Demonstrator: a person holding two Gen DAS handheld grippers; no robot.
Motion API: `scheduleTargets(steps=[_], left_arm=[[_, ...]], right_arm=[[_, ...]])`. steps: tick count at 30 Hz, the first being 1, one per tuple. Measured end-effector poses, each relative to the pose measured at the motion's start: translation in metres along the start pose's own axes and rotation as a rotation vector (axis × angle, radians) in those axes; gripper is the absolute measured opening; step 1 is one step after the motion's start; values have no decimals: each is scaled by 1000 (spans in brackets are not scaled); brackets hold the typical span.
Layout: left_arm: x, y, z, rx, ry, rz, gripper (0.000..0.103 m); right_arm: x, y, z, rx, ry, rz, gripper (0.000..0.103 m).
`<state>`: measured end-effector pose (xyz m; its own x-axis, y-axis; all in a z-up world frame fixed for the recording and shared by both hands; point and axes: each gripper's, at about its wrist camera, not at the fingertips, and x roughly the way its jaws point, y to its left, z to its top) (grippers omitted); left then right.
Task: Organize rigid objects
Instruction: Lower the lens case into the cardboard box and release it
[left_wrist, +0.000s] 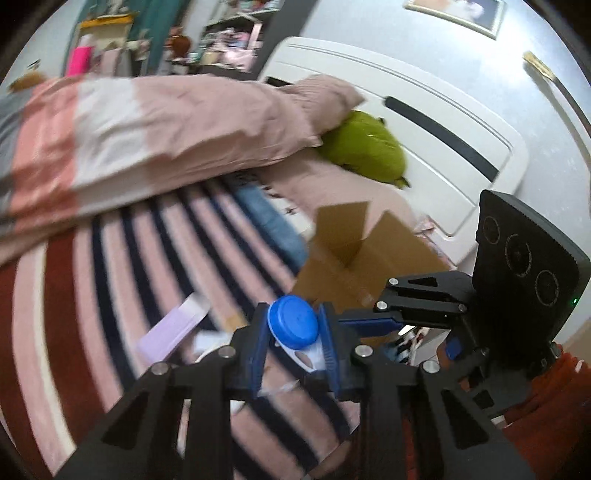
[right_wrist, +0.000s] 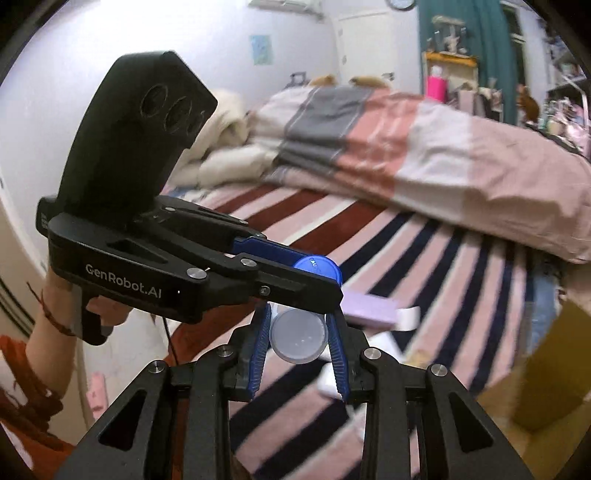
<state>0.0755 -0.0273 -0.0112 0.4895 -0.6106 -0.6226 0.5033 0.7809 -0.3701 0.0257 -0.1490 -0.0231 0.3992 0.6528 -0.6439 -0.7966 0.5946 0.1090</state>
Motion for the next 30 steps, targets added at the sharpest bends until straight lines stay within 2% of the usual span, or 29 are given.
scheduleTargets(steps=[5, 9, 14, 16, 17, 18, 19, 20, 21, 26, 30], left_arm=[[56, -46, 49, 88, 78, -54, 24], [117, -73, 80, 107, 201, -92, 24], [165, -82, 92, 93, 306, -108, 25], [176, -85, 95, 91, 322, -74, 29], [179, -86, 95, 94, 323, -45, 43], [179, -86, 96, 95, 312, -21, 61], [176, -85, 97, 97, 298, -9, 67], [171, -85, 97, 106, 281, 1, 70], [166, -84, 96, 109, 272, 1, 70], [129, -65, 94, 91, 201, 44, 71], [75, -43, 82, 85, 110, 177, 75]], right_arm=[[-44, -46, -1, 75, -22, -94, 26], [-72, -101, -9, 180, 58, -123, 26], [-76, -153, -21, 263, 223, -126, 26], [-72, -163, -23, 254, 283, -152, 26], [-71, -165, -24, 246, 305, -172, 27], [-70, -166, -25, 232, 330, -195, 30], [-68, -167, -27, 222, 345, -213, 34], [-70, -167, -28, 210, 348, -235, 42], [-72, -166, -30, 204, 345, -245, 46], [-76, -155, -26, 198, 305, -222, 47], [-76, -116, -11, 147, 229, -175, 47]])
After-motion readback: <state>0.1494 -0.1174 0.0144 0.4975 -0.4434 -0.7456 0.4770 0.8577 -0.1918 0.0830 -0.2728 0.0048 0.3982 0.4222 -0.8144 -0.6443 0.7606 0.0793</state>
